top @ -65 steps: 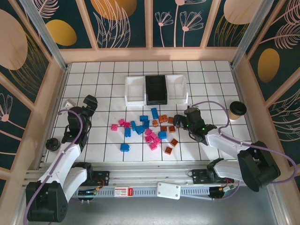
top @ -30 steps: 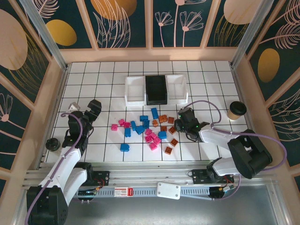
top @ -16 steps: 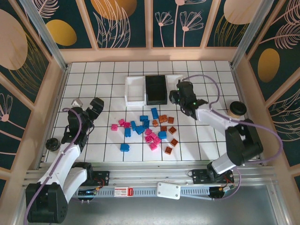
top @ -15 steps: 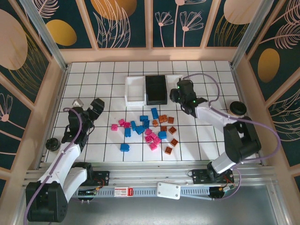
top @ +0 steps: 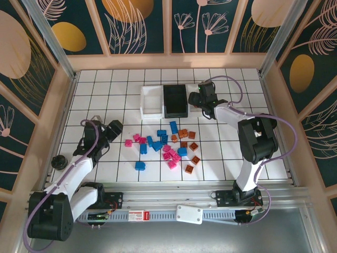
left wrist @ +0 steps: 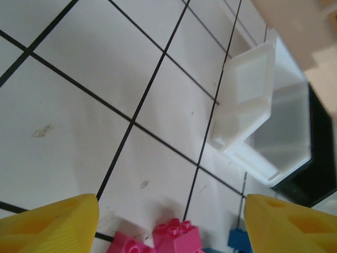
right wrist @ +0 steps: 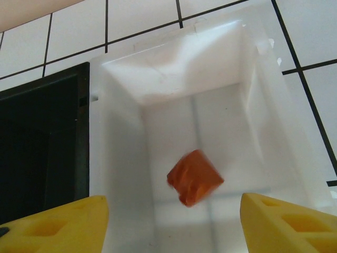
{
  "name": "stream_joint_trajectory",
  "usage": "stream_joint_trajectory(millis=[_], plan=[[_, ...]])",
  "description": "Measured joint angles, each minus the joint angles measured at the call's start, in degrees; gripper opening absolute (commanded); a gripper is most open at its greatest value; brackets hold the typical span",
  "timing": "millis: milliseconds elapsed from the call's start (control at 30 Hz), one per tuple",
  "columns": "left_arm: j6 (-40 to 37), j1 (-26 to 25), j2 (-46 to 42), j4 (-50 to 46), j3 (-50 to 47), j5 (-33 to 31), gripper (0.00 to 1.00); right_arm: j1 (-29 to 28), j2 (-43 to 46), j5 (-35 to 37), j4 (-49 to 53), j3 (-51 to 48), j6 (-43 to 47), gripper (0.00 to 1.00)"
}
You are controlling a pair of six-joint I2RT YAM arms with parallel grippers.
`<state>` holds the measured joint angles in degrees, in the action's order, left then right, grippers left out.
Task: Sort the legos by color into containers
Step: Place the lego in the container, then pick up the lego from the bottom-left of the table.
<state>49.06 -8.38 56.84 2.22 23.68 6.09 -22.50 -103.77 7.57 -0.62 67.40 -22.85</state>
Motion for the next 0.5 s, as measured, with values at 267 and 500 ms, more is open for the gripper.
stream_joint_trajectory(millis=[267,500], plan=[[-0.72,-10.08,5.03,-2.93,-0.02,-8.59,0.67,-0.11,5.73,-0.55,-2.60,-8.50,-1.33,0.67],[-3.45,-16.74,7.80,-3.78,-0.09,-14.38,0.67,-0.09,10.51,-1.05,-4.11,-14.36,-2.23,0.67]])
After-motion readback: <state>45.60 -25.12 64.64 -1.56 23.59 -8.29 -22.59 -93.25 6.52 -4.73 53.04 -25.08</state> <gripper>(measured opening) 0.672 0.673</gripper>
